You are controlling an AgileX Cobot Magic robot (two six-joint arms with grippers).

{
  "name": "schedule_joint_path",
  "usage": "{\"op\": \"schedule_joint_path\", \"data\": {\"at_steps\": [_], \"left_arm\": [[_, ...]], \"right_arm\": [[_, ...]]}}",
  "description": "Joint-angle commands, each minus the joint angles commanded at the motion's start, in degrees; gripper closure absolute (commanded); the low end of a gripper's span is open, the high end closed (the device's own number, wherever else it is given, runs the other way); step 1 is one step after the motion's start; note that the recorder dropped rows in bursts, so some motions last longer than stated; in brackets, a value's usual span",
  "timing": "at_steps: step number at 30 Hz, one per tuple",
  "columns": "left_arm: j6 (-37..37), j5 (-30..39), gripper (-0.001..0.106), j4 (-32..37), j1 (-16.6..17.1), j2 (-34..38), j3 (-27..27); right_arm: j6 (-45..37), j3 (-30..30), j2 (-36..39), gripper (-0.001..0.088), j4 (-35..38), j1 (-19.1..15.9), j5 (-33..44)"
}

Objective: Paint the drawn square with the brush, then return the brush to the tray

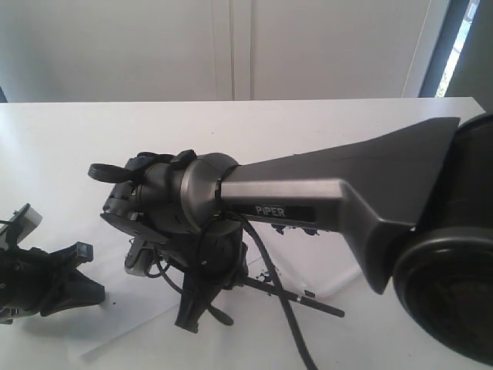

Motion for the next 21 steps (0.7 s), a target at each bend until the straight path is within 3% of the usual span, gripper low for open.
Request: {"op": "schedule_joint_path", "data": {"at_steps": [8, 17, 21], "left_arm": [[0.00, 0.00, 0.105, 0.00, 0.00, 0.00, 0.00], [0.00, 0.00, 0.105, 0.00, 0.00, 0.00, 0.00], [0.00, 0.00, 0.105, 0.00, 0.00, 0.00, 0.00]], "right_arm": [[0.27, -0.97, 0.00, 0.0868, 0.28, -3.47, 0.00], [0.28, -0.96, -0.72, 0.0861, 1.61, -3.14, 0.00], [1.91, -1.95, -1.39, 0.0699, 1.40, -2.83, -1.81]]}}
